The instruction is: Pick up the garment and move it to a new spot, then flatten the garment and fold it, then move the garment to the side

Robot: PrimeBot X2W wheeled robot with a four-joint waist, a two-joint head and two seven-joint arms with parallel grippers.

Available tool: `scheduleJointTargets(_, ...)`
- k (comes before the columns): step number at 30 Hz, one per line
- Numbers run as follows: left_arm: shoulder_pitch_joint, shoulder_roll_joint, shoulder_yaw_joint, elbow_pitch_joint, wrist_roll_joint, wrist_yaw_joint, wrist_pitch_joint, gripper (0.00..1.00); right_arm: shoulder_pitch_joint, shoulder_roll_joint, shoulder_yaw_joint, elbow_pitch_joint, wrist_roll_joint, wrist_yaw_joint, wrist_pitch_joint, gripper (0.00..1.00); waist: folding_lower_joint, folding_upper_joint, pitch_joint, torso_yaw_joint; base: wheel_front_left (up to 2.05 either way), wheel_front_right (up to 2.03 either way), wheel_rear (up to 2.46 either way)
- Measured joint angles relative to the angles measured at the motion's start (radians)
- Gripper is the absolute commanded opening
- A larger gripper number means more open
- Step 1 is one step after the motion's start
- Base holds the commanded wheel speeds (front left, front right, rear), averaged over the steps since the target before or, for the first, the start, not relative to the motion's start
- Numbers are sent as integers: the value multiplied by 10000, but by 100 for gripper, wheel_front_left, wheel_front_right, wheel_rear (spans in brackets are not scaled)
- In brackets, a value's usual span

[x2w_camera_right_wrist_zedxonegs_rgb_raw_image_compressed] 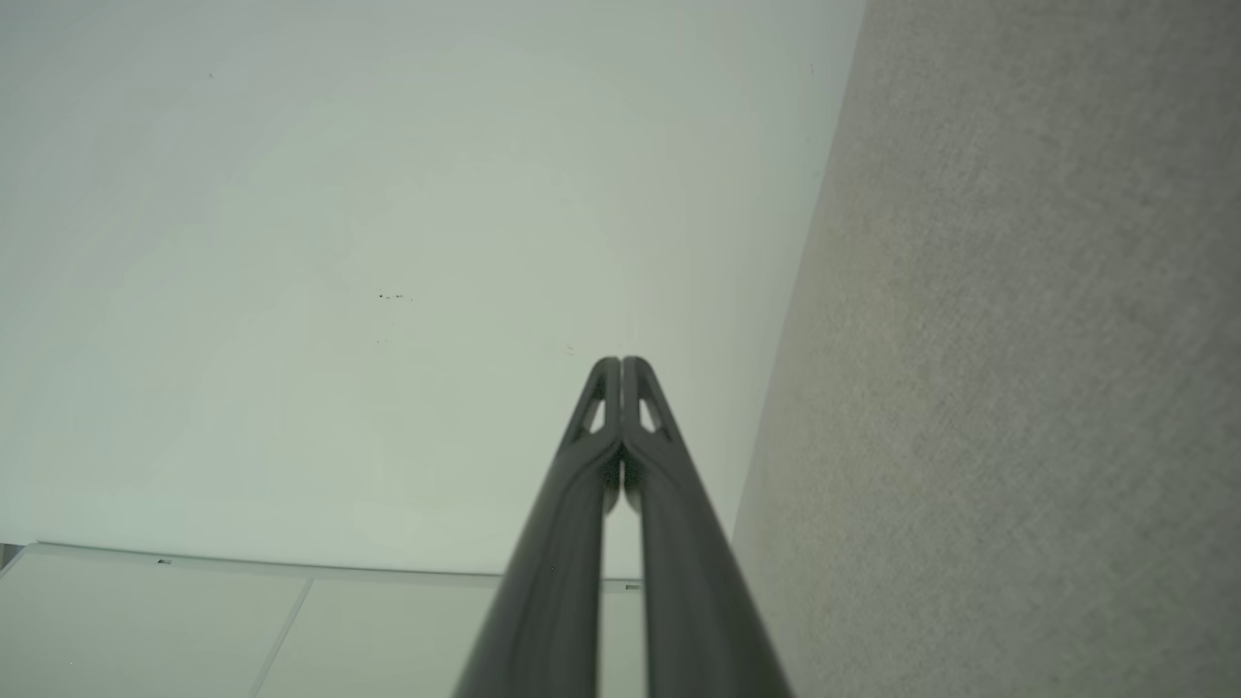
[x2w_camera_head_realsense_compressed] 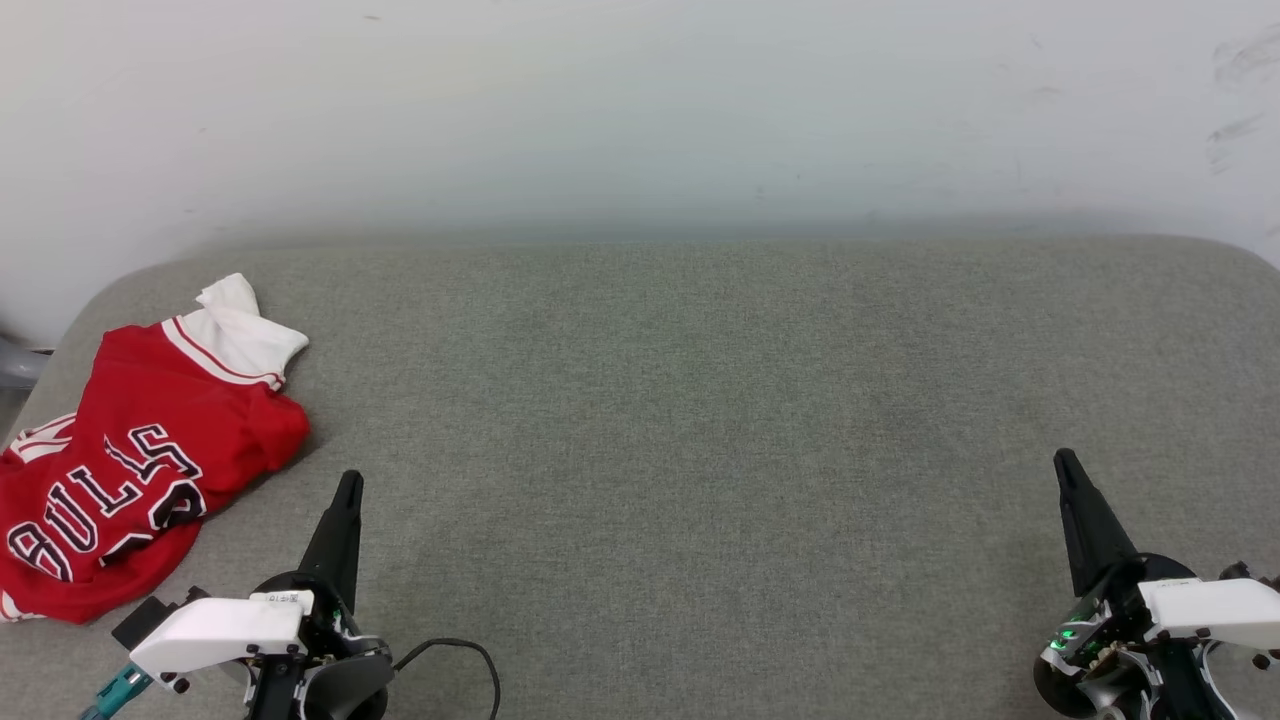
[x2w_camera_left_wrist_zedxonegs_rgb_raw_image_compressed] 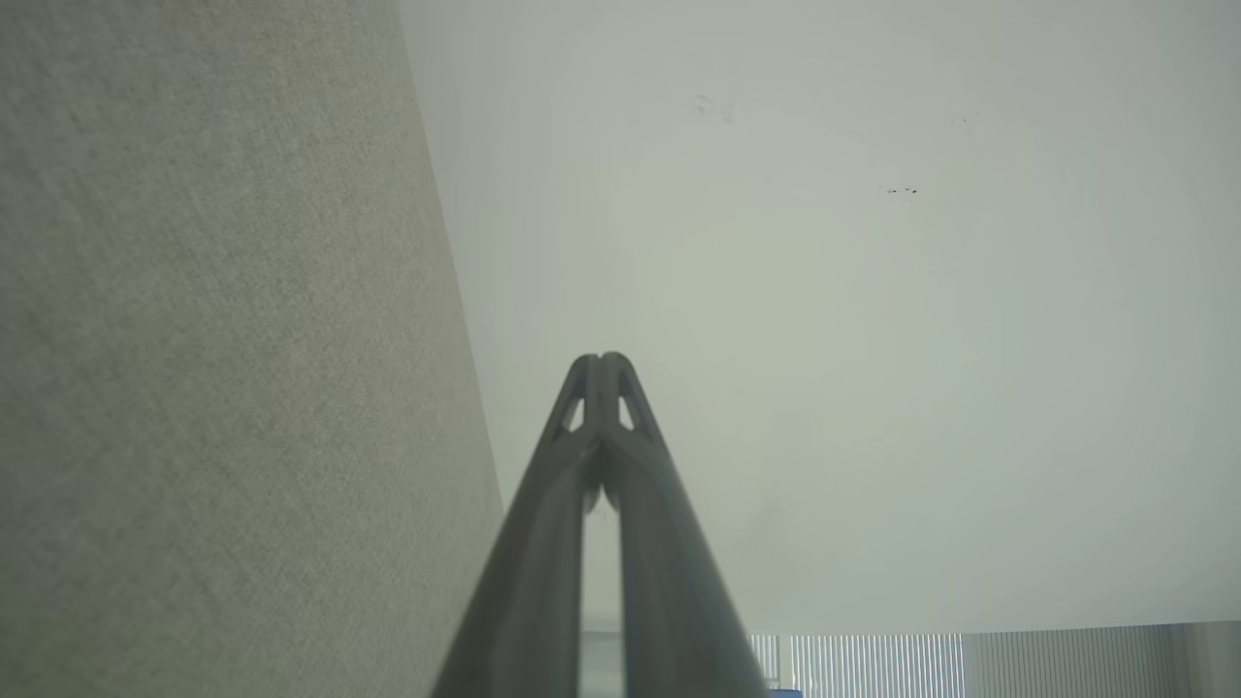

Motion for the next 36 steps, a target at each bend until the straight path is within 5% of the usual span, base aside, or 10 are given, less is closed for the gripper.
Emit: scheduleJointTargets(36,0,0,0,0,0,0,0,0,0,0,2,0,0,0,0,0,0,0,0,0,0,0,0)
